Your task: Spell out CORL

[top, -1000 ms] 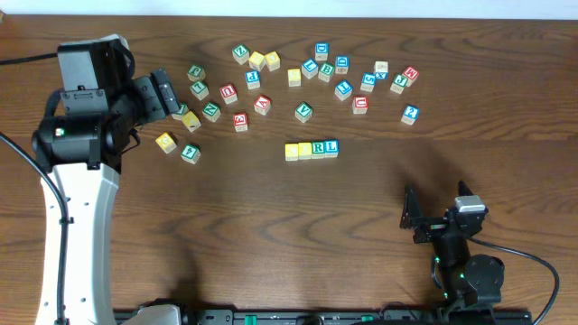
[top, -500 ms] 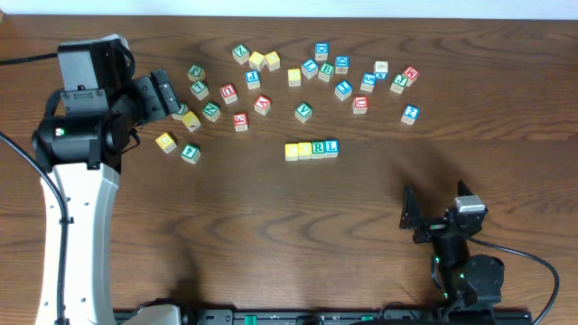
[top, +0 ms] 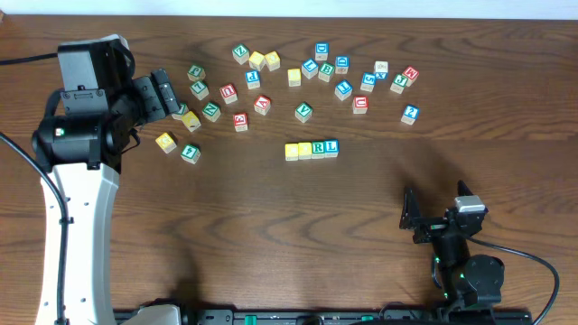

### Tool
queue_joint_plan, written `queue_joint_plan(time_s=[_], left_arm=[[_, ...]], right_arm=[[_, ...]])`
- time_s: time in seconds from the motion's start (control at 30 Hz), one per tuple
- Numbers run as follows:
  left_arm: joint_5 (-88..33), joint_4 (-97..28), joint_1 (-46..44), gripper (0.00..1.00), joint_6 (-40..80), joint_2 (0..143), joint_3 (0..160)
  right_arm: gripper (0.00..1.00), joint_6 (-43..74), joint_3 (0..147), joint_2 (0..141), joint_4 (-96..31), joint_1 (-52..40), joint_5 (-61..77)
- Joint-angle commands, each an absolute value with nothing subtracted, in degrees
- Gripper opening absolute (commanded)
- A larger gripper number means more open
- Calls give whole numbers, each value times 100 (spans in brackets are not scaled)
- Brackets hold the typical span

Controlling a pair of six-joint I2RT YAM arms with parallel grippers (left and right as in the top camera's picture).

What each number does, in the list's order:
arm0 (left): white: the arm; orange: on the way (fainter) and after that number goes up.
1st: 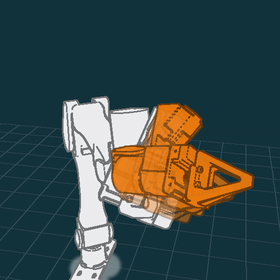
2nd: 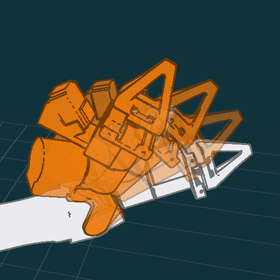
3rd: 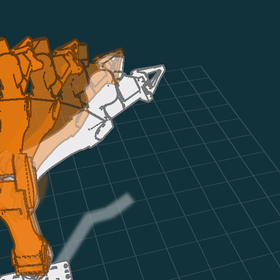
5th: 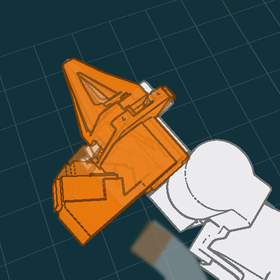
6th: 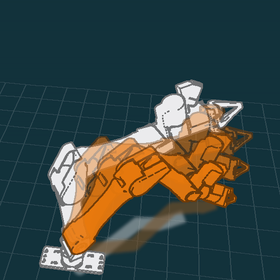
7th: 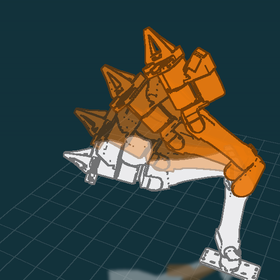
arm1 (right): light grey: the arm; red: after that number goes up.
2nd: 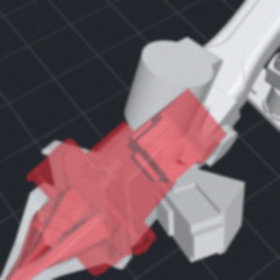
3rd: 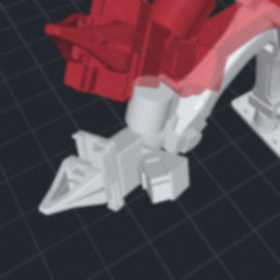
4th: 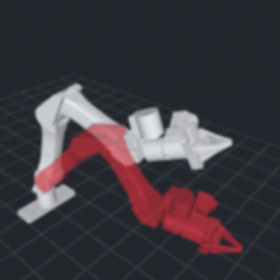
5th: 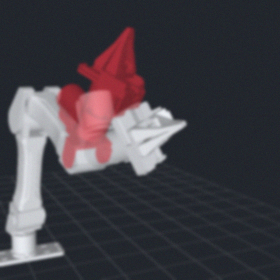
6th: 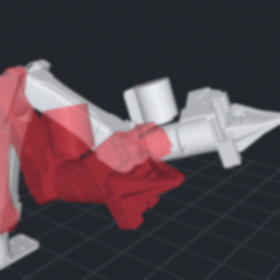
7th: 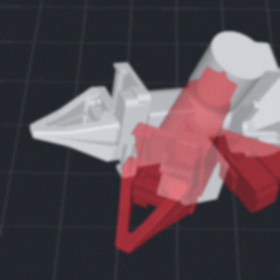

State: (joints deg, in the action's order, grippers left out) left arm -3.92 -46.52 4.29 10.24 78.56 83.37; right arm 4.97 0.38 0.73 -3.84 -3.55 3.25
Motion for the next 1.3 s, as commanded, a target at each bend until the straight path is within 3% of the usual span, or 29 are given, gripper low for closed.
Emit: queue_joint_plan(time_s=[0.0,0.27,0.93,1.27], left_arm=[[-338,-4698,449,93,967,7791,8458],[165,-4458,460,93,856,6827,7819],[370,305,620,94,729,1837,1903],[370,956,604,93,707,198,80]], right_arm=[[99,550,32,40,-403,-307,401],[99,550,32,40,-403,-307,399],[99,550,32,40,-403,-307,399],[99,550,32,40,-403,-307,399]])
